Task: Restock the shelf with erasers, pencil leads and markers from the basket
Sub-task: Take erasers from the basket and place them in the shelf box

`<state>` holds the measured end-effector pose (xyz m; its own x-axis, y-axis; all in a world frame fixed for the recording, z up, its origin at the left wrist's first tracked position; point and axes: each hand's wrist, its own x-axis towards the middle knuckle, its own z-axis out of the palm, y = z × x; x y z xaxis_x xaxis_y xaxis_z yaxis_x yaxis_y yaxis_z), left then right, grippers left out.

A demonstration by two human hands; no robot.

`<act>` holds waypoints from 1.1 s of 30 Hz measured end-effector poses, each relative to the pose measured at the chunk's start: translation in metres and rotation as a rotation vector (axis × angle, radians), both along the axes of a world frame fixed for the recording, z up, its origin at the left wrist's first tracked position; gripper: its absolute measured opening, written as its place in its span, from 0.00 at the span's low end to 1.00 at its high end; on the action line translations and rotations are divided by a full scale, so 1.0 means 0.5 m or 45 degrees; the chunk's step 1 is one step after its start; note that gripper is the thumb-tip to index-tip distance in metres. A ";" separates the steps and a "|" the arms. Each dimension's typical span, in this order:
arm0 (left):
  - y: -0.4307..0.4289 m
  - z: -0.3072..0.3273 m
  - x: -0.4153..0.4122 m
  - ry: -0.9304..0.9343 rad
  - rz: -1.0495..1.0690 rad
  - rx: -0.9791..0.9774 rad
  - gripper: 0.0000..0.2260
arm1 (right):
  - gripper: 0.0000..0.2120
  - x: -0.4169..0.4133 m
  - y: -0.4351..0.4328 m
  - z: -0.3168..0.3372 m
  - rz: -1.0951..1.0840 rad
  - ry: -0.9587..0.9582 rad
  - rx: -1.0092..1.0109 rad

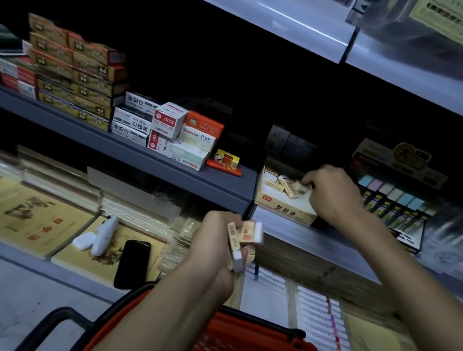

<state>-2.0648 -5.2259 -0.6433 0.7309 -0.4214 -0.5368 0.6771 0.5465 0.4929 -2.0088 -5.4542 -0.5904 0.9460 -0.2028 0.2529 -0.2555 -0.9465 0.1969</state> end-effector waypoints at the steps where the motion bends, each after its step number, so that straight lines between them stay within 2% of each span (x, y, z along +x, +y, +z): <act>1: -0.001 0.006 -0.001 -0.006 0.015 -0.018 0.04 | 0.19 -0.020 0.012 0.008 0.048 -0.057 0.066; 2: -0.002 0.012 -0.001 -0.017 0.034 -0.037 0.04 | 0.16 -0.044 0.031 0.014 0.096 -0.137 0.207; 4: -0.006 0.021 0.001 -0.058 0.067 -0.078 0.08 | 0.08 -0.098 0.091 0.024 0.136 -0.208 0.741; 6: -0.010 0.022 0.002 -0.108 0.085 -0.097 0.10 | 0.10 -0.141 0.149 0.028 0.148 -0.091 1.273; 7: -0.012 0.023 0.000 -0.129 0.084 -0.091 0.10 | 0.11 -0.154 0.166 0.026 0.154 -0.040 1.397; 11: -0.014 0.017 -0.006 -0.168 0.065 -0.049 0.09 | 0.09 -0.177 0.188 0.004 0.114 -0.145 1.541; 14: -0.012 0.009 -0.004 -0.050 0.056 -0.090 0.13 | 0.09 -0.173 0.171 -0.008 0.080 -0.289 1.637; 16: -0.008 0.002 -0.002 0.069 0.039 -0.173 0.18 | 0.07 -0.153 0.143 -0.009 0.067 -0.465 1.551; 18: -0.007 -0.005 -0.002 0.149 0.031 -0.237 0.19 | 0.06 -0.116 0.108 -0.007 0.082 -0.632 1.360; 21: -0.010 -0.005 -0.004 0.169 0.035 -0.271 0.16 | 0.06 -0.044 0.062 -0.006 0.163 -0.755 0.883; 23: -0.014 -0.003 -0.005 0.147 0.040 -0.294 0.14 | 0.06 0.005 0.037 -0.015 0.188 -0.713 0.594; 26: -0.015 -0.003 -0.004 0.116 0.034 -0.345 0.19 | 0.06 0.052 0.013 -0.037 0.144 -0.432 0.335; 29: -0.011 -0.001 0.000 0.064 0.000 -0.384 0.22 | 0.12 0.057 -0.002 -0.050 0.154 -0.235 0.269; 31: -0.007 0.003 0.002 0.020 0.017 -0.393 0.23 | 0.17 0.041 -0.001 -0.045 0.200 -0.249 0.282; 33: -0.006 0.008 0.004 -0.015 0.064 -0.414 0.24 | 0.14 0.007 0.021 -0.032 0.238 -0.332 0.472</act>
